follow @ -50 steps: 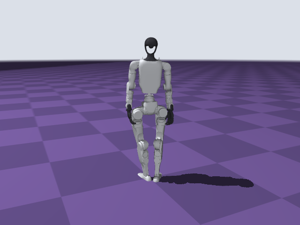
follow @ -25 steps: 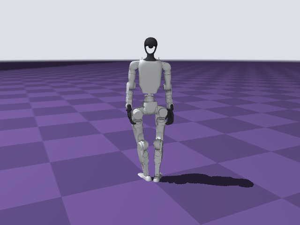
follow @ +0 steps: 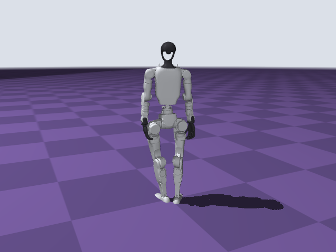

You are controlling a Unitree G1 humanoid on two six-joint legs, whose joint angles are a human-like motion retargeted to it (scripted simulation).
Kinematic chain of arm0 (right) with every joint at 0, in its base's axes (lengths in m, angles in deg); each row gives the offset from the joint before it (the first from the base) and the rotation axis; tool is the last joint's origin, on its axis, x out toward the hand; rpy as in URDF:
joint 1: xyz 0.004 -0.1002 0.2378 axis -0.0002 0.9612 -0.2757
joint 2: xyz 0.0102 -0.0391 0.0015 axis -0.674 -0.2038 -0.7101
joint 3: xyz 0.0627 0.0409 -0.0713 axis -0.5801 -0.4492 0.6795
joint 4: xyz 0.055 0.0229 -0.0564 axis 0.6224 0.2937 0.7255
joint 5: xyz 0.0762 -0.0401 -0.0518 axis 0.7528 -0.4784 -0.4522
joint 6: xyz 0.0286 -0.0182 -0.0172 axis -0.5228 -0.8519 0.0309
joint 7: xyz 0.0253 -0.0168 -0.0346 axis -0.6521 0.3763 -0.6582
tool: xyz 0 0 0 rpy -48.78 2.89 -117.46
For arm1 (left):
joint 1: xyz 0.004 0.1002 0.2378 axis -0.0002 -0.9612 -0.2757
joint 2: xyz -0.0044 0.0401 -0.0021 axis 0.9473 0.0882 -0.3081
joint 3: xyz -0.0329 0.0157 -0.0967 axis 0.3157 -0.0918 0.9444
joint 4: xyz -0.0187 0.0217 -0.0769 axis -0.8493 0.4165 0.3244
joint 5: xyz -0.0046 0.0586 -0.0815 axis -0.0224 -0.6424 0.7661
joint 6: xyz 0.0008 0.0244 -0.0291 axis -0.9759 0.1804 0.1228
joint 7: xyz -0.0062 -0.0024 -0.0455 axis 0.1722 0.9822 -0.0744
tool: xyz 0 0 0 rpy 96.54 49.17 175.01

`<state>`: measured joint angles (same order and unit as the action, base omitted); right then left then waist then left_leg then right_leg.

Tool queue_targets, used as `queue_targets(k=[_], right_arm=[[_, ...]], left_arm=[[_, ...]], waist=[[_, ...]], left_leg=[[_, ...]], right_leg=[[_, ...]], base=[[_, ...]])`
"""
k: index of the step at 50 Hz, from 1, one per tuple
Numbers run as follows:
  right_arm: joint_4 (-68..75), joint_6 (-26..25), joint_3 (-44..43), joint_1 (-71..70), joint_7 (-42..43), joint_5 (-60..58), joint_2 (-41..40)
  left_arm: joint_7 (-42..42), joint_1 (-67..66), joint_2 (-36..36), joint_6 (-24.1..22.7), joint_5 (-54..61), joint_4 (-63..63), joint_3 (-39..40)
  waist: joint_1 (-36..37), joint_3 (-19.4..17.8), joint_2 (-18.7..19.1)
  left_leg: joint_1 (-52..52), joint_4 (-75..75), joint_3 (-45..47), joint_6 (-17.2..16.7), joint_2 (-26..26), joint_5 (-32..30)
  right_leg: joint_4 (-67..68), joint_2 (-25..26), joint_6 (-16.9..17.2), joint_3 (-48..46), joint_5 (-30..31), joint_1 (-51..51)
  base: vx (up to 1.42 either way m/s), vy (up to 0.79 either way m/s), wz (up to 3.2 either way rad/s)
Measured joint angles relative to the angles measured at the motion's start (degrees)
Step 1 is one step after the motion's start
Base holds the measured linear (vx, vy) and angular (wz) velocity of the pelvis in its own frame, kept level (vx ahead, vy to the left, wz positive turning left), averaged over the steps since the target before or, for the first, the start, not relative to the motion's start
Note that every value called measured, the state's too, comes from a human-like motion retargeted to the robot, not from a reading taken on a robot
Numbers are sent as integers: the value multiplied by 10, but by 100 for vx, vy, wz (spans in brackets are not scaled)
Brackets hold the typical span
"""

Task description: In place motions

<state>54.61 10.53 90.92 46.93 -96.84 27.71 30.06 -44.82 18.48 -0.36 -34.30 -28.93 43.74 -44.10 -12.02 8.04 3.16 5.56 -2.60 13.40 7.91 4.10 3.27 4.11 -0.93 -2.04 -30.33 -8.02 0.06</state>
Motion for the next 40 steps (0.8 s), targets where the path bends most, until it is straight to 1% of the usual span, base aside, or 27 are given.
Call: queue_targets(k=[4,8,10,13,15,17,18,20,25,31,35,40], right_arm=[[-15,3,-4,-1,-3,1,-1],[-32,11,-5,-3,5,8,-1],[-36,17,-4,-3,14,16,0],[-38,27,-12,3,24,33,1],[-41,28,-22,13,26,39,3],[-44,27,-36,30,25,34,7],[-44,26,-45,40,27,30,8],[-44,24,-64,58,36,21,11],[-27,21,-102,95,46,16,23],[16,-5,-134,123,34,36,46],[29,-14,-147,134,25,51,57],[66,-19,-131,112,55,81,61]], left_arm=[[-2,2,3,-1,4,3,-3],[-7,12,9,1,10,17,-16],[-10,17,13,4,10,22,-28],[-11,33,19,9,-1,28,-44],[-7,44,22,12,-5,28,-49],[-4,57,25,15,2,28,-51],[-4,65,26,17,7,28,-53],[2,85,24,20,20,28,-50],[2,153,31,2,69,21,-39],[19,203,33,-16,96,-46,-21],[11,211,35,-19,108,-95,-19],[9,187,28,-24,100,-130,-22]], waist=[[-11,-13,3],[-48,-21,15],[-63,-29,24],[-69,-42,24],[-68,-42,15],[-48,-36,7],[-42,-33,4],[-19,-27,-1],[-27,-27,-4],[-33,-25,-12],[-37,-25,-13],[-41,-29,-5]], left_leg=[[0,-6,-14,0,-6,3],[6,-9,-36,-4,-18,3],[7,-5,-41,-2,-25,-2],[-2,3,-30,2,-27,-9],[-7,6,-21,3,-20,-9],[-12,9,-3,2,-17,-8],[-13,10,0,2,-15,-8],[-14,12,15,1,-14,-6],[-11,12,12,-3,-18,-8],[-13,14,18,-6,-18,-7],[-13,13,23,-8,-20,-5],[-13,13,27,-11,-23,-5]], right_leg=[[24,-2,8,-1,-6,-4],[71,-4,22,3,0,-27],[96,1,17,23,2,-44],[96,14,11,92,-1,-54],[80,15,20,132,11,-54],[66,12,11,132,11,-45],[59,6,9,122,14,-42],[48,7,6,131,16,-38],[25,10,4,121,25,-32],[-4,13,-1,117,40,-24],[-13,15,-2,114,45,-22],[-11,18,-6,116,43,-24]], base=[[-1,1,5],[-5,1,40],[-2,0,10],[-2,-2,-13],[0,-6,-24],[6,-6,-51],[7,-6,-38],[4,-6,-30],[-2,-8,9],[-1,-9,-17],[-1,-7,-17],[0,0,0]])
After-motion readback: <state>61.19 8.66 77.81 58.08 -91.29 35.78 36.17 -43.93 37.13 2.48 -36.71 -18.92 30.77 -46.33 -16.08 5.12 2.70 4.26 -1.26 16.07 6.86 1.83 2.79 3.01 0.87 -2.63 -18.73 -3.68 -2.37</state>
